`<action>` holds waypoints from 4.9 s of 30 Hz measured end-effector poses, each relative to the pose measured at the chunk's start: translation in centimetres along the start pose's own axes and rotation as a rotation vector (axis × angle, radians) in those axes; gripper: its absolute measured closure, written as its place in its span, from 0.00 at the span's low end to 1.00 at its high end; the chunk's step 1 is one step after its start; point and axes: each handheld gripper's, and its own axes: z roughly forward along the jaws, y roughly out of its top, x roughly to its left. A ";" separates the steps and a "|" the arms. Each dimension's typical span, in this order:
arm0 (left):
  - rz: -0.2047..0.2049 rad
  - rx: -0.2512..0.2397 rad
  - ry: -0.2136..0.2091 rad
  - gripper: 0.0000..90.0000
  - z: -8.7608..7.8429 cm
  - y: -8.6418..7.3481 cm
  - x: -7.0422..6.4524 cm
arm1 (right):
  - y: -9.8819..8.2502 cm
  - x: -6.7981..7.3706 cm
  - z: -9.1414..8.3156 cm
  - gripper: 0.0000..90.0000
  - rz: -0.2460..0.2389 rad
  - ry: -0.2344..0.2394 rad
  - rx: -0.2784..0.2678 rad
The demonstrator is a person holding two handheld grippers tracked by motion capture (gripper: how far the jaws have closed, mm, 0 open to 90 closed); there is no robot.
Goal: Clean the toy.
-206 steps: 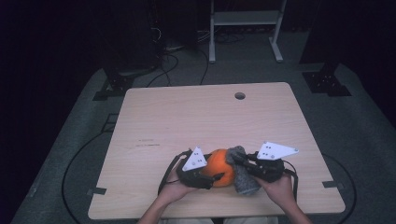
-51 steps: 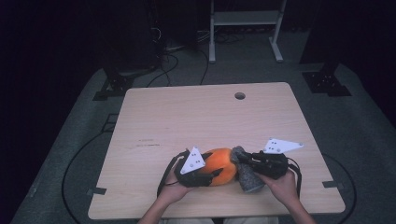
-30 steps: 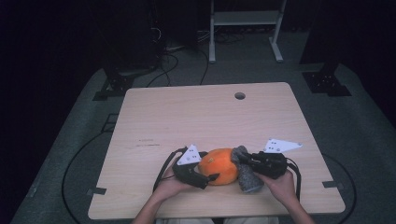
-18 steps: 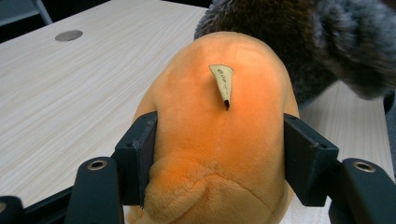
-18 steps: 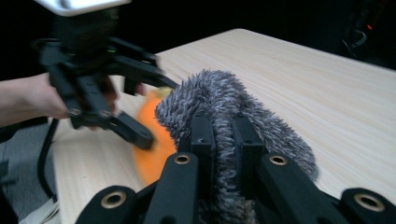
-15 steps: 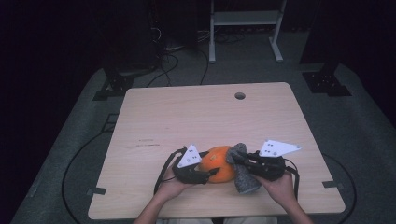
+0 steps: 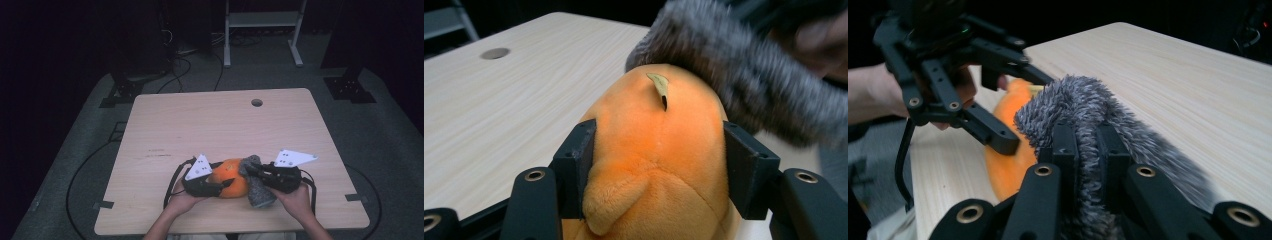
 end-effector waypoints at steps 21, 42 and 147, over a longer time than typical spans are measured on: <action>0.030 0.041 0.025 0.35 0.3 -0.9 0.5 | -1.4 -2.3 -0.8 0.90 0.078 -0.063 0.043; 0.063 0.012 0.062 0.41 -0.1 0.2 -0.5 | 0.8 0.1 -0.7 0.90 0.019 -0.016 -0.024; 0.022 0.012 0.056 0.39 0.6 0.5 -0.6 | 0.6 1.5 -0.4 0.90 -0.056 0.021 -0.027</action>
